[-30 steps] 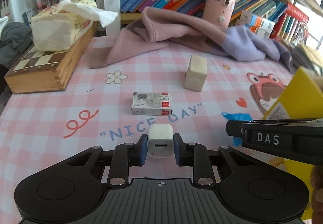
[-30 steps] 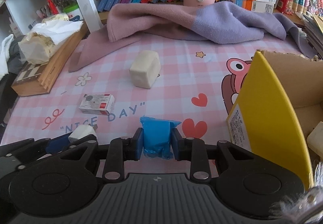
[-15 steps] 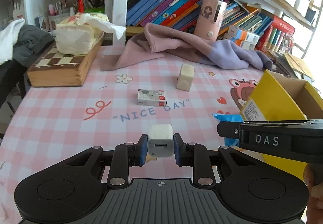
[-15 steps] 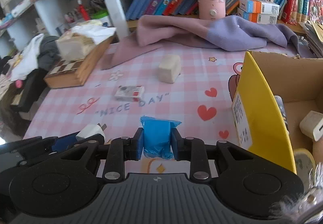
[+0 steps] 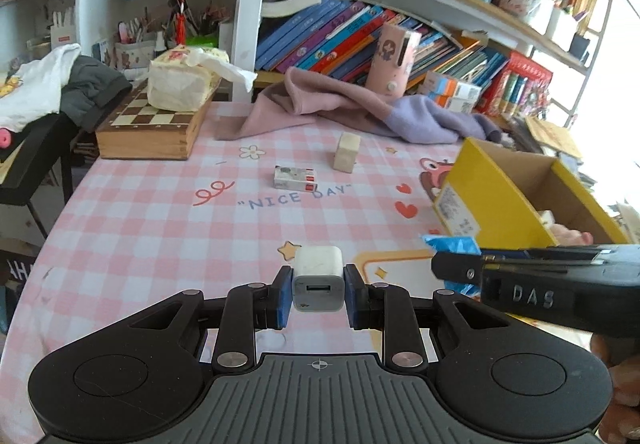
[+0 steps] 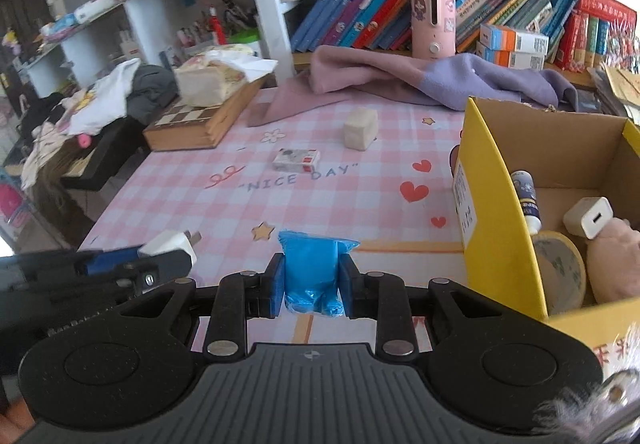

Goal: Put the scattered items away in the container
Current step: 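Carry the blue bag with the right tool while the left tool carries the adapter to the box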

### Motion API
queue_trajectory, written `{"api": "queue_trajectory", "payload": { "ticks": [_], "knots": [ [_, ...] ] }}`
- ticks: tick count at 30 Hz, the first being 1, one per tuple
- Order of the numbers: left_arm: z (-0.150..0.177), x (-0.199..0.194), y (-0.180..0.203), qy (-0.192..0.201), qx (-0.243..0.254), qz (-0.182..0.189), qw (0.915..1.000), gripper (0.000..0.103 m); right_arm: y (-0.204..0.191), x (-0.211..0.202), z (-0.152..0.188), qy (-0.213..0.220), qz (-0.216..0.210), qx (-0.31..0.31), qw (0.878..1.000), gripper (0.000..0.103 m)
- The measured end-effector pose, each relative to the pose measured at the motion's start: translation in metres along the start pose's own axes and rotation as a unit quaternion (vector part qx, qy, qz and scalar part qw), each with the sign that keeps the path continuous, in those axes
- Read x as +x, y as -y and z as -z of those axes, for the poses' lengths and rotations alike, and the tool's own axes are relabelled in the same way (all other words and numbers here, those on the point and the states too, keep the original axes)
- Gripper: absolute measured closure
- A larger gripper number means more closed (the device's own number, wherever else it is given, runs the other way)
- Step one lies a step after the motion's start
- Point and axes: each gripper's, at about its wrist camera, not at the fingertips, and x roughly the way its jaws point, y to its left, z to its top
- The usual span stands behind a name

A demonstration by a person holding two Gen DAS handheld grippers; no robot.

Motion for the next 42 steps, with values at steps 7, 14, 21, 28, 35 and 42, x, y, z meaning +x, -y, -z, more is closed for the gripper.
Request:
{"api": "queue_trajectory", "payload": {
  "ticks": [7,14,21,28,35,42],
  "knots": [
    [0.026,-0.042,-0.002,-0.002,-0.010,0.014,0.9999,0.078,-0.003,-0.038,0.038,-0.003,0.008,-0.013,1.000,0.077],
    [0.045,-0.075,0.003,0.002,-0.015,0.031,0.9994,0.078,-0.011,-0.077,0.068,0.014,0.021,-0.016,1.000,0.078],
    [0.069,-0.098,0.016,-0.005,-0.014,0.057,0.9982,0.078,-0.019,-0.100,0.096,0.016,0.032,-0.021,0.999,0.078],
    [0.083,-0.111,0.021,-0.004,-0.021,0.071,0.9972,0.078,-0.014,-0.121,0.113,0.012,0.050,-0.001,0.999,0.078],
    [0.092,-0.112,0.032,-0.008,-0.024,0.093,0.9953,0.078,-0.005,-0.136,0.131,-0.001,0.073,0.012,0.997,0.078],
    [0.097,-0.107,0.054,-0.023,-0.003,0.126,0.9917,0.078,0.012,-0.155,0.147,-0.003,0.103,0.039,0.994,0.078]
  ]
}}
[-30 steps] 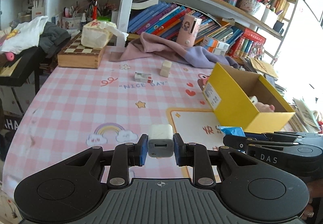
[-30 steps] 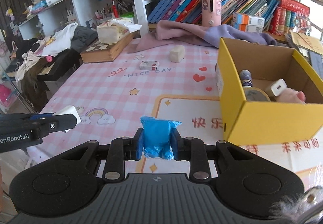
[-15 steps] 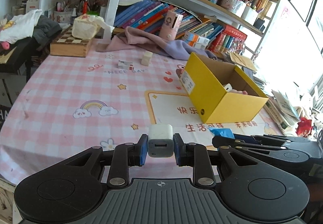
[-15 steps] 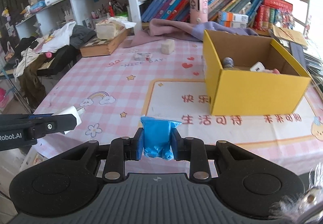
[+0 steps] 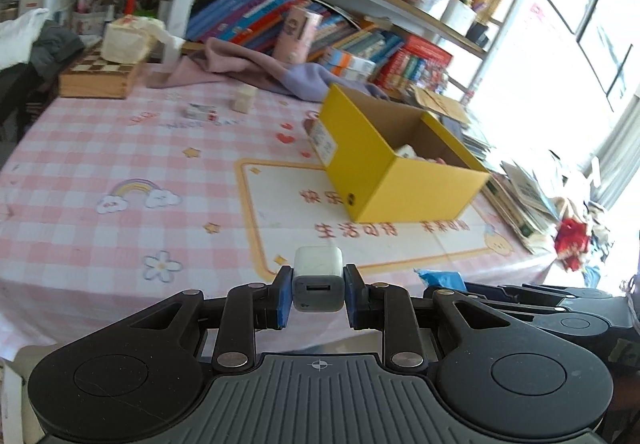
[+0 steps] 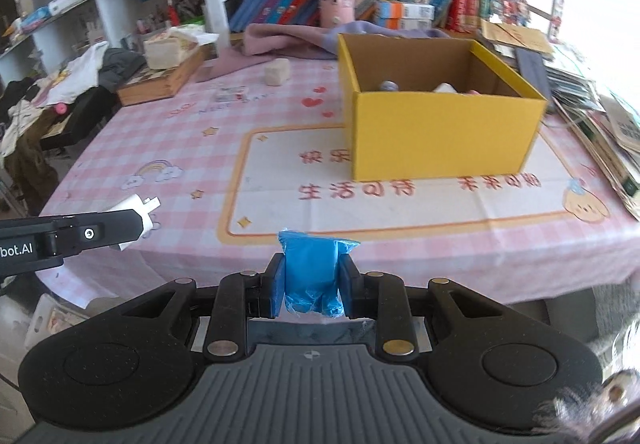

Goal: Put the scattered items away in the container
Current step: 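Carry the blue bag with the right tool while the left tool carries the adapter to the box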

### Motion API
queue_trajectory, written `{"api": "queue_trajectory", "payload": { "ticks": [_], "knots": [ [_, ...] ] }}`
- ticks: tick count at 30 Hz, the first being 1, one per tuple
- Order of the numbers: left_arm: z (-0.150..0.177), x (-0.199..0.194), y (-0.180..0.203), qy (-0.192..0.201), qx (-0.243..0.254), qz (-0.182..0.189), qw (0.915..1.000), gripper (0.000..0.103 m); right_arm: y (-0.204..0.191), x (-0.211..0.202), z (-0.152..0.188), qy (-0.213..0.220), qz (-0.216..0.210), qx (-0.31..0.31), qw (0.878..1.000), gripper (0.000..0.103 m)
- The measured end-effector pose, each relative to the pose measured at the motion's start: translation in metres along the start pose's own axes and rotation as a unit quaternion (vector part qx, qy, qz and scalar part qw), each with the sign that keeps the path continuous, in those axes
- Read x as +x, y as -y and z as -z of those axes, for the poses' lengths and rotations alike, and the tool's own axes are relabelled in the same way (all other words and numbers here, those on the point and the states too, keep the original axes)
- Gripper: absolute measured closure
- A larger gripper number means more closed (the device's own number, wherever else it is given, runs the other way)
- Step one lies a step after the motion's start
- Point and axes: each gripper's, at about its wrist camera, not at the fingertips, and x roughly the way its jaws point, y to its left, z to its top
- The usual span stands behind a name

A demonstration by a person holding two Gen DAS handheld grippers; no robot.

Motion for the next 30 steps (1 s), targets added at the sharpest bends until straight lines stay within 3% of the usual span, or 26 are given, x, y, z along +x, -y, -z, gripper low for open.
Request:
{"api": "queue_trajectory", "payload": {
  "ticks": [17,30],
  "knots": [
    [-0.004,0.043,0.064,-0.042,0.068,0.077,0.9938,0.078,0.070,-0.030,0.022,0.006,0.078,0.087,0.993,0.078],
    [-0.017,0.073,0.090,-0.053,0.087,0.096,0.9901,0.078,0.103,-0.021,0.013,0.000,0.092,0.108,0.990,0.078]
  ]
}}
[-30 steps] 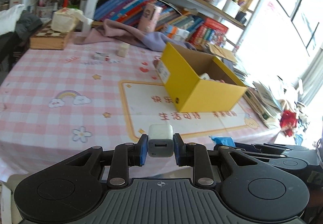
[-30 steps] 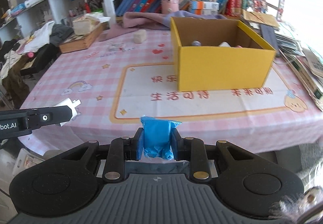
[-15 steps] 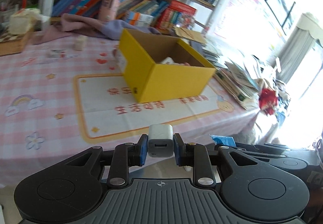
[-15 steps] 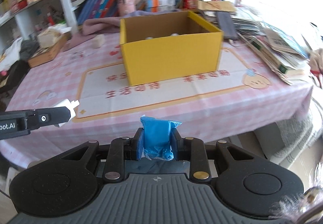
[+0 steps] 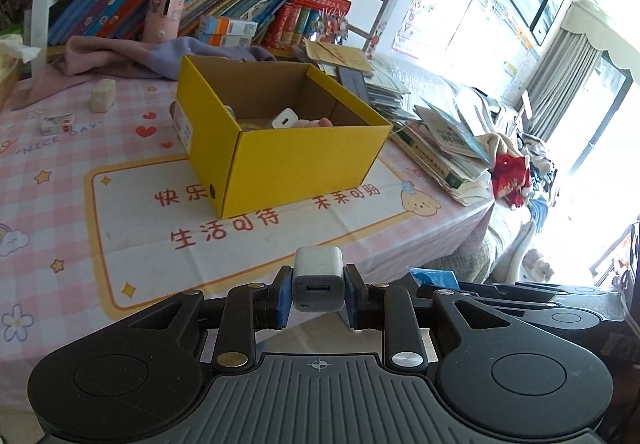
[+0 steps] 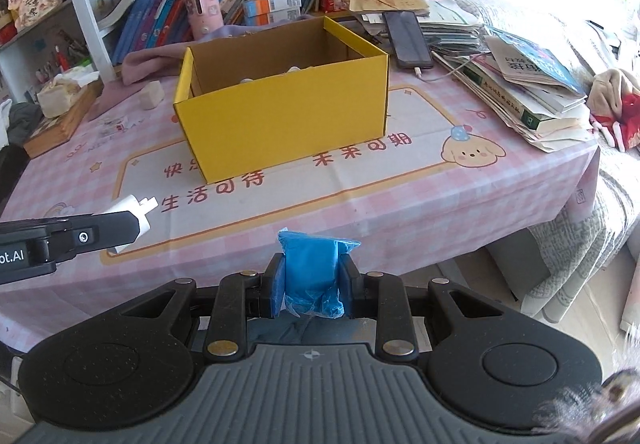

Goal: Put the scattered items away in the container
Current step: 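Carry the blue bag with the right tool while the left tool carries the adapter to the box, then release the blue bag with the right tool while the left tool releases the adapter into the box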

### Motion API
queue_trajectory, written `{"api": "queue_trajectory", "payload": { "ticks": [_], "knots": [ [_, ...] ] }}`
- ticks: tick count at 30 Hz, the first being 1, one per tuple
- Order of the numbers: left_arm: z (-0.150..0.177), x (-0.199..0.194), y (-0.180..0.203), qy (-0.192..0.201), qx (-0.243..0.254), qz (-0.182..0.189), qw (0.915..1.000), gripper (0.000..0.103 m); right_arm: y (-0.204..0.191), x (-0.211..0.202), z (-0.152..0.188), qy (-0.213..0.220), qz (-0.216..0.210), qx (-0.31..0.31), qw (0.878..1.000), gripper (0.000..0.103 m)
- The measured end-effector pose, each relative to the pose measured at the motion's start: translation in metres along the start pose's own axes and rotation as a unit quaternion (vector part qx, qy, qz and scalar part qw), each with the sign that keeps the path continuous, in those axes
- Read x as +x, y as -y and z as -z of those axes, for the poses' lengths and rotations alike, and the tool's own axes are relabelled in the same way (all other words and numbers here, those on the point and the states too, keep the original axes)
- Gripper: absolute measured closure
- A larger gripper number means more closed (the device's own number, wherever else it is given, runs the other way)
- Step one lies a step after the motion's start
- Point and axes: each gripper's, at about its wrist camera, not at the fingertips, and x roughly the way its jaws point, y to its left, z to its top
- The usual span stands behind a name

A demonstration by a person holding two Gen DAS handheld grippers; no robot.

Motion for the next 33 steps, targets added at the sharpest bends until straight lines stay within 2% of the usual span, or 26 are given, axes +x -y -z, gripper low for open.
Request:
{"api": "queue_trajectory", "payload": {
  "ticks": [8,18,25,33],
  "knots": [
    [-0.019,0.015,0.003,0.010,0.006,0.001,0.9999,0.078,0.004,0.014,-0.021,0.012,-0.006,-0.014,1.000,0.078],
    [-0.070,0.031,0.016,0.066,0.037,0.017,0.9970,0.078,0.015,0.031,-0.077,0.063,-0.022,-0.034,0.997,0.078],
    [-0.110,0.064,0.014,0.082,0.029,-0.013,0.9961,0.078,0.023,0.054,-0.134,0.101,-0.049,-0.077,0.991,0.078],
    [-0.145,0.105,0.008,0.068,0.003,-0.067,0.9954,0.078,0.031,0.103,-0.183,0.091,-0.101,-0.125,0.983,0.078]
  ]
}}
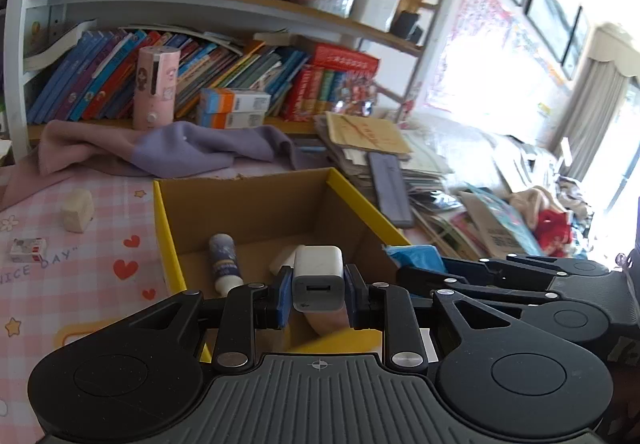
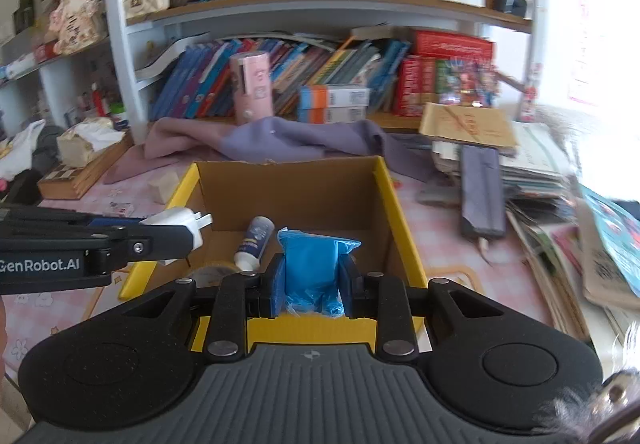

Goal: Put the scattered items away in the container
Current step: 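Release the blue bag with the right tool while the left tool releases the adapter into the box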

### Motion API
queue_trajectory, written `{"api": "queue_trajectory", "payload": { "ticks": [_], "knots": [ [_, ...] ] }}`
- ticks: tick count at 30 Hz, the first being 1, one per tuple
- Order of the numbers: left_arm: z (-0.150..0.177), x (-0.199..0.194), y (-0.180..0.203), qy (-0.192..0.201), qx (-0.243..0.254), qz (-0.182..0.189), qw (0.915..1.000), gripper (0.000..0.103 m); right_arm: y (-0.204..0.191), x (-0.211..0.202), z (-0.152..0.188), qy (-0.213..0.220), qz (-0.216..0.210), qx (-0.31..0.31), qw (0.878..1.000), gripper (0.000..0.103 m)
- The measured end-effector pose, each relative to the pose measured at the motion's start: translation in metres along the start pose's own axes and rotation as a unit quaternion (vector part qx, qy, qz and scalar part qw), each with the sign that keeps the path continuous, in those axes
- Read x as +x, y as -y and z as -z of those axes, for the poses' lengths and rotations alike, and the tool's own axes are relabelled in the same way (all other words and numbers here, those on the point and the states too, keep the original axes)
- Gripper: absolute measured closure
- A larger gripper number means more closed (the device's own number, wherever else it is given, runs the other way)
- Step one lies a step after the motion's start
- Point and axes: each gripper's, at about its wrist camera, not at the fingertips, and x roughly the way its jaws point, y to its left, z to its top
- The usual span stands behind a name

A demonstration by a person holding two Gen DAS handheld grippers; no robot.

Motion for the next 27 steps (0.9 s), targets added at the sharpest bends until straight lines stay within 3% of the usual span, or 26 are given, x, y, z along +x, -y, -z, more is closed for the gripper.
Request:
{"api": "queue_trajectory", "payload": {
  "ticks": [5,10,16,27],
  "knots": [
    [-0.024,0.036,0.003,-0.007,-0.002,-0.035,0.9993,0.078,0.009,0.040,-0.015,-0.005,-0.036,-0.060,0.998,0.078],
    [-0.039,0.080,0.003,-0.036,-0.013,-0.057,0.9977,0.078,0.009,0.080,-0.021,-0.040,-0.078,-0.102,0.991,0.077],
    [-0.033,0.115,0.003,-0.083,-0.021,-0.077,0.9934,0.078,0.013,0.108,-0.017,-0.073,-0.115,-0.111,0.984,0.077],
    [-0.030,0.138,-0.003,-0.114,-0.047,-0.097,0.9877,0.078,0.016,0.126,-0.011,-0.101,-0.157,-0.115,0.976,0.077]
  ]
}}
